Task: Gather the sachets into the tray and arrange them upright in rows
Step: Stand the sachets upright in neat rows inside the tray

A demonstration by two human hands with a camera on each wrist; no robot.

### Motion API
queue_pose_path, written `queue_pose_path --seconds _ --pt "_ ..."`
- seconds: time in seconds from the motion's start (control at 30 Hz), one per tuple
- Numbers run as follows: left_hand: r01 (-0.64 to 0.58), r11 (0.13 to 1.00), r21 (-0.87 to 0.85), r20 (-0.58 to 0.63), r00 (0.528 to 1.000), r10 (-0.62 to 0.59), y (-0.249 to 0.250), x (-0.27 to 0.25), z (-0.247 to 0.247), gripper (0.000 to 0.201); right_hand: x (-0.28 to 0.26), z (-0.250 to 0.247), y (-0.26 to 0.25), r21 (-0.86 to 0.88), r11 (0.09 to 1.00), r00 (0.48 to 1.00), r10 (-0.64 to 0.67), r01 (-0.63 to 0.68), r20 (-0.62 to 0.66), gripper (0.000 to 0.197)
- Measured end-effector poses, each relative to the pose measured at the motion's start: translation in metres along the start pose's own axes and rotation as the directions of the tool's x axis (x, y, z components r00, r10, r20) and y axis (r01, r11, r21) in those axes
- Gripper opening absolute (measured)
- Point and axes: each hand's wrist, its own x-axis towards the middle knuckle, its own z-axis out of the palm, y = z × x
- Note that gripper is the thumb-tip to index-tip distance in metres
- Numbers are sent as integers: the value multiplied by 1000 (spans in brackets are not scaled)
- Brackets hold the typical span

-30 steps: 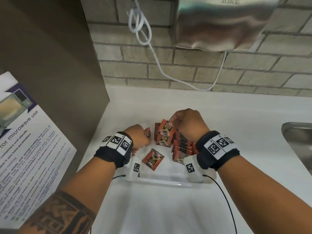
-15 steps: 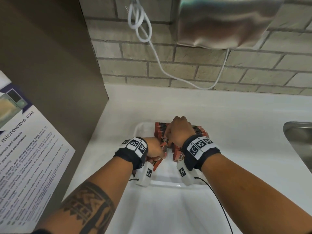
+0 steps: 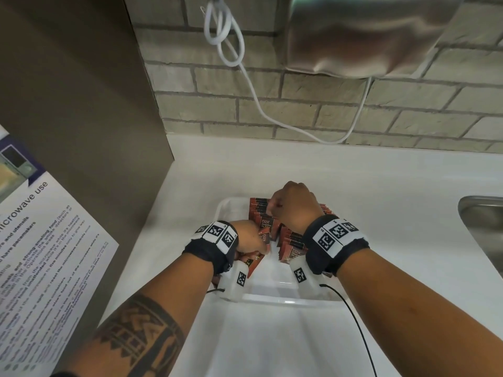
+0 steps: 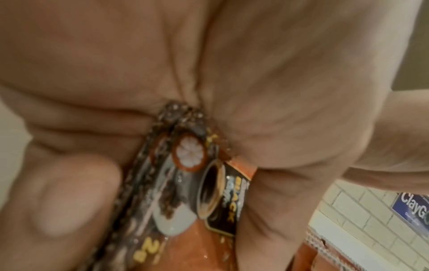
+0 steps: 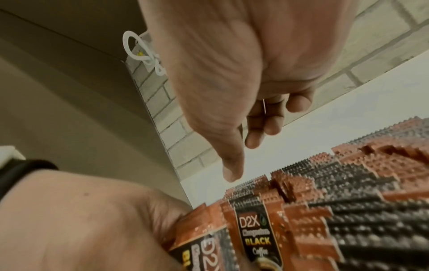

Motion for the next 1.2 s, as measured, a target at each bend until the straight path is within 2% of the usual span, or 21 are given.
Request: queue_pose_path --seconds 0.1,0.27,0.33,0.4,0.47,0.57,0.67,0.8,0.93,1.03,1.1,1.13,1.2 --pt "1 1000 11 5 1000 -1 1 -1 0 26 -1 -2 3 9 1000 1000 0 0 -17 20" --pt "-18 1000 11 -13 1000 18 2 -7 0 23 -8 -7 7 46 999 999 -18 21 -51 23" --pt "-20 998 -61 4 1000 21 -2 -8 -4 16 -13 -10 9 110 994 998 -21 28 -63 20" --pt "-68 978 -195 13 997 72 -11 -8 -10 22 -20 -15 9 205 978 999 -32 38 -33 11" --pt "-139 923 -359 -26 990 139 -19 -8 -16 30 -26 -18 7 262 964 998 -54 41 42 11" --pt "-271 734 -622 -127 961 247 -23 -14 -20 27 -28 -18 6 353 935 991 -66 19 120 20" --pt "-383 639 -667 -215 920 326 -23 -22 -21 21 -27 -18 6 432 901 997 -61 38 39 12" --pt "-428 598 -677 -251 899 360 -24 -25 -21 38 -25 -25 3 526 848 998 -49 65 -44 3" --pt "-465 632 -620 -322 885 335 -22 -26 -19 33 -26 -30 -3 428 896 993 -102 117 -58 5" --pt "-427 700 -572 -321 902 289 -25 -25 -20 33 -26 -33 -4 348 929 991 -113 129 -65 7" --pt "-317 837 -447 -261 941 217 -29 -25 -24 30 -25 -35 0 295 945 988 -110 138 -110 9" --pt "-213 916 -341 -222 965 142 -30 -27 -27 31 -24 -34 2 255 956 985 -115 144 -127 10" --pt "-15 994 -111 -204 979 -8 -28 -31 -31 38 -23 -30 6 193 971 984 -114 139 -134 10"
